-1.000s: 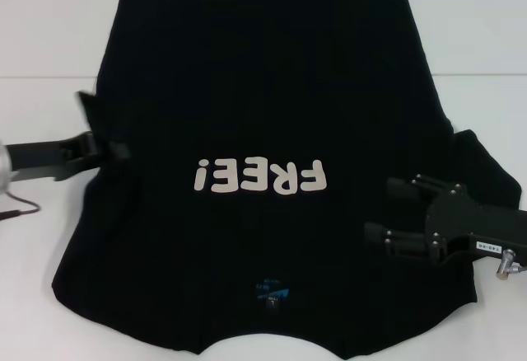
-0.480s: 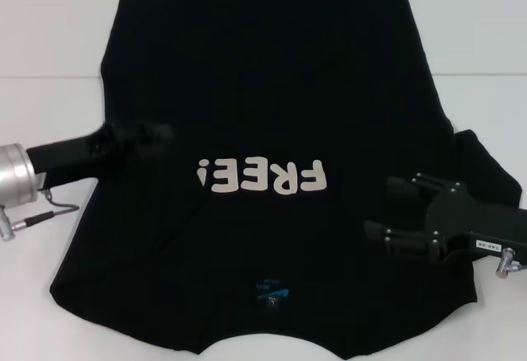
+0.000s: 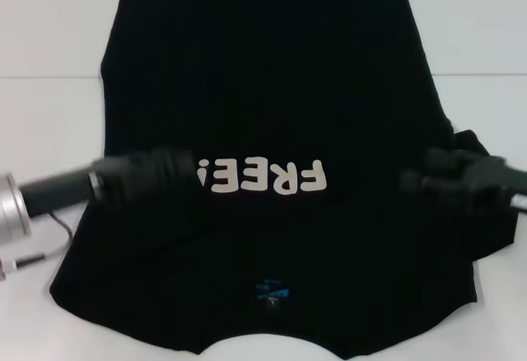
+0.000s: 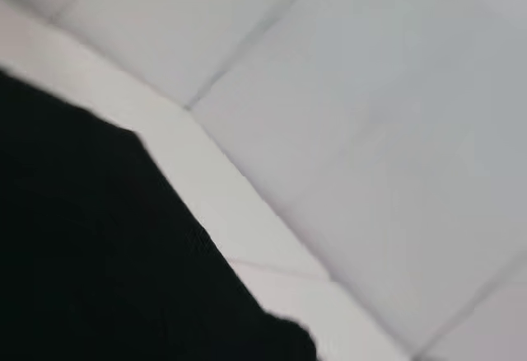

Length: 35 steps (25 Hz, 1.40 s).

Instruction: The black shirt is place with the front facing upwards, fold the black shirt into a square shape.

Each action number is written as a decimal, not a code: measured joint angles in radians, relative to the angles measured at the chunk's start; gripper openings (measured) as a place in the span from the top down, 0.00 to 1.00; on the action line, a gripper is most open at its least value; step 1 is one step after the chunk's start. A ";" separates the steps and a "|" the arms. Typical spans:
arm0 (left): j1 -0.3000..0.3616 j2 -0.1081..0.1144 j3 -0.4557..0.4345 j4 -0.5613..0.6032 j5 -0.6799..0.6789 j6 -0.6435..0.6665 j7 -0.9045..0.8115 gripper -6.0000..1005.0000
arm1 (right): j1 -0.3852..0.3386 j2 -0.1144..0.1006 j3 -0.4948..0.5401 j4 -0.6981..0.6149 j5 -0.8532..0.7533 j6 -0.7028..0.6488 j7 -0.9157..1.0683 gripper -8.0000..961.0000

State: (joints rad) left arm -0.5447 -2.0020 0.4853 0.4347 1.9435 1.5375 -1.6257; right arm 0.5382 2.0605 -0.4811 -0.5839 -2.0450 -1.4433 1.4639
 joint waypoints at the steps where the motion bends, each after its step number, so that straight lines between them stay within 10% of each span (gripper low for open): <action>1: 0.017 -0.015 0.019 0.017 0.003 0.010 0.116 0.29 | 0.001 -0.012 -0.005 -0.017 -0.005 0.001 0.071 0.07; 6: 0.102 -0.098 0.033 0.095 -0.008 0.079 0.542 0.08 | 0.024 -0.093 -0.038 -0.120 -0.103 -0.006 0.521 0.07; 11: 0.111 -0.111 0.040 0.120 -0.001 0.087 0.563 0.07 | 0.069 -0.146 -0.047 -0.240 -0.312 -0.017 0.864 0.07; 20: 0.112 -0.099 0.041 0.118 -0.001 0.088 0.520 0.05 | 0.193 -0.131 -0.049 -0.299 -0.714 -0.029 1.085 0.07; 35: 0.110 -0.097 0.041 0.116 0.013 0.078 0.516 0.05 | 0.247 -0.142 -0.122 -0.091 -0.756 0.214 1.107 0.07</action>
State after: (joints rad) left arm -0.4344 -2.0995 0.5261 0.5506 1.9566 1.6156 -1.1099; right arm 0.7854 1.9190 -0.6032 -0.6752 -2.8006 -1.2294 2.5706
